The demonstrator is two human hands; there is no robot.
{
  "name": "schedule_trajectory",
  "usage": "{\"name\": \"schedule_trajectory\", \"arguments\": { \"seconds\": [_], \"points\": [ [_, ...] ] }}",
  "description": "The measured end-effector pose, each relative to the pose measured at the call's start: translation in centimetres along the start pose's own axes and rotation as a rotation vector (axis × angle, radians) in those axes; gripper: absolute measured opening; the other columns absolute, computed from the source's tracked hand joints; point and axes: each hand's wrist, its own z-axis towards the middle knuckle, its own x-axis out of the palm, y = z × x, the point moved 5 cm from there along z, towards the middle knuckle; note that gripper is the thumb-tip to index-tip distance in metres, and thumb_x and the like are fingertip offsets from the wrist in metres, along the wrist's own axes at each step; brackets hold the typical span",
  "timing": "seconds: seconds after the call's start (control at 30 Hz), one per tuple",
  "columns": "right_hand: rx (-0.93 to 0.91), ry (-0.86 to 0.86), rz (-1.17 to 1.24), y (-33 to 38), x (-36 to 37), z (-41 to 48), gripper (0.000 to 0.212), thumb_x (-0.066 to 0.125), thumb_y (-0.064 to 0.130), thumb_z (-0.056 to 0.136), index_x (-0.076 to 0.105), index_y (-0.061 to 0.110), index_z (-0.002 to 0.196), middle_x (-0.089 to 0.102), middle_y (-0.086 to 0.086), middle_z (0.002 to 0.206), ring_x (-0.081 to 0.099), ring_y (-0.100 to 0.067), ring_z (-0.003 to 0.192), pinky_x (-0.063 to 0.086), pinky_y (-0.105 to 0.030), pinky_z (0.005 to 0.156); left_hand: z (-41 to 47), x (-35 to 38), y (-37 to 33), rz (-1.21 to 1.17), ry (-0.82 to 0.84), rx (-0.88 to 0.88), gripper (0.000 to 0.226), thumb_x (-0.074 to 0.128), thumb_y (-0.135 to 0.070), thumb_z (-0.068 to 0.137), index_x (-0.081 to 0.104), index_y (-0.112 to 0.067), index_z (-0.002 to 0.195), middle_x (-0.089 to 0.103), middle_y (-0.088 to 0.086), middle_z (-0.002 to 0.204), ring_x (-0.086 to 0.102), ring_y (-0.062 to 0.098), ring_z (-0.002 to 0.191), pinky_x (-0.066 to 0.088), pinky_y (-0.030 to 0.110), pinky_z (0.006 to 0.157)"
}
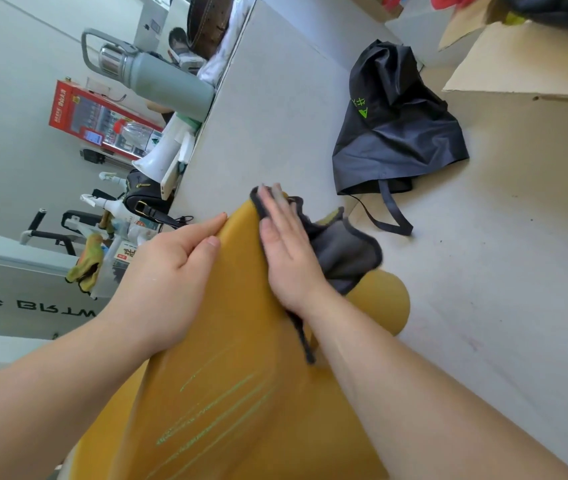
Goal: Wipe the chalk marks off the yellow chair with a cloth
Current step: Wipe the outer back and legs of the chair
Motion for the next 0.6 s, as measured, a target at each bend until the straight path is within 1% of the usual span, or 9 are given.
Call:
{"name": "schedule_trajectory", "arguments": {
  "seconds": [0.07, 0.1, 0.17, 0.23, 0.3, 0.37, 0.43, 0.53, 0.6],
  "points": [
    [0.199, 0.019, 0.154, -3.7, -1.0, 1.6, 0.050, 0.025, 0.052, 0.108, 0.020, 0.047, 0.158, 0.009, 0.019, 0.169, 0.003, -0.006, 0.156, 0.003, -0.039, 0.128, -0.1, 0.1, 0.0, 0.009, 0.005, -0.006, 0.038, 0.043, -0.029, 0.105, 0.057, -0.039, 0.138, 0.058, -0.023, 0.133, 0.050, 0.003, 0.125, 0.039, 0.027, 0.103],
    [0.294, 0.019, 0.218, -5.3, -1.1, 1.5, 0.052, 0.025, 0.055, 0.108, 0.018, 0.048, 0.158, 0.011, 0.018, 0.169, 0.008, -0.007, 0.155, 0.006, -0.041, 0.128, -0.2, 0.0, -0.1, 0.008, 0.006, -0.006, 0.038, 0.043, -0.029, 0.105, 0.057, -0.040, 0.138, 0.058, -0.023, 0.132, 0.050, 0.004, 0.125, 0.039, 0.028, 0.103],
    [0.412, 0.002, 0.309, -7.8, -0.9, -0.4, 0.054, 0.024, 0.060, 0.106, 0.018, 0.048, 0.158, 0.019, 0.016, 0.167, 0.019, -0.011, 0.153, 0.015, -0.044, 0.127, -0.2, 0.0, 0.0, 0.007, 0.005, -0.009, 0.038, 0.043, -0.028, 0.105, 0.057, -0.040, 0.138, 0.058, -0.024, 0.129, 0.050, 0.002, 0.122, 0.038, 0.023, 0.096],
    [0.492, -0.046, 0.336, -9.2, 0.2, -2.8, 0.055, 0.023, 0.060, 0.105, 0.019, 0.048, 0.158, 0.026, 0.014, 0.165, 0.027, -0.014, 0.150, 0.021, -0.042, 0.125, -0.1, 0.0, 0.1, 0.001, -0.002, -0.021, 0.038, 0.043, -0.028, 0.105, 0.058, -0.041, 0.137, 0.058, -0.025, 0.126, 0.050, 0.001, 0.118, 0.037, 0.018, 0.090],
    [0.541, -0.126, 0.329, -9.0, 1.2, -4.9, 0.063, 0.024, 0.070, 0.098, 0.019, 0.050, 0.157, 0.024, 0.013, 0.166, 0.025, -0.015, 0.152, 0.020, -0.045, 0.125, -0.1, -0.1, 0.5, -0.017, -0.001, -0.024, 0.037, 0.044, -0.027, 0.104, 0.059, -0.040, 0.136, 0.060, -0.022, 0.127, 0.051, 0.000, 0.117, 0.037, 0.016, 0.088],
    [0.495, -0.193, 0.257, -6.9, 1.8, -6.2, 0.074, 0.021, 0.079, 0.087, 0.016, 0.052, 0.156, 0.013, 0.012, 0.169, 0.012, -0.016, 0.156, 0.013, -0.048, 0.127, 0.0, -0.2, 0.7, -0.021, 0.001, -0.010, 0.037, 0.045, -0.026, 0.104, 0.060, -0.038, 0.136, 0.060, -0.022, 0.128, 0.050, -0.002, 0.115, 0.033, 0.007, 0.085],
    [0.369, -0.189, 0.146, -3.2, 2.7, -7.5, 0.073, 0.014, 0.075, 0.089, 0.007, 0.051, 0.157, -0.003, 0.013, 0.170, -0.006, -0.013, 0.157, 0.000, -0.044, 0.127, 0.1, -0.1, 0.6, -0.009, -0.004, 0.007, 0.037, 0.045, -0.025, 0.104, 0.060, -0.037, 0.136, 0.060, -0.020, 0.130, 0.048, -0.003, 0.116, 0.032, 0.006, 0.084],
    [0.113, -0.100, -0.046, 2.5, 4.0, -9.9, 0.077, -0.001, 0.082, 0.086, -0.005, 0.051, 0.157, -0.019, 0.019, 0.167, -0.027, -0.005, 0.151, -0.015, -0.036, 0.121, 0.3, -0.1, 0.5, -0.015, -0.012, 0.007, 0.037, 0.046, -0.026, 0.103, 0.061, -0.036, 0.135, 0.061, -0.016, 0.133, 0.050, 0.001, 0.120, 0.036, 0.019, 0.092],
    [-0.003, -0.078, -0.103, 3.4, 3.7, -9.4, 0.075, -0.004, 0.082, 0.086, -0.005, 0.054, 0.156, -0.018, 0.021, 0.167, -0.028, -0.003, 0.150, -0.016, -0.037, 0.120, 0.4, 0.0, 0.4, -0.030, -0.003, 0.007, 0.036, 0.047, -0.026, 0.102, 0.063, -0.035, 0.134, 0.062, -0.015, 0.133, 0.052, 0.005, 0.124, 0.039, 0.026, 0.100]
  ]
}}
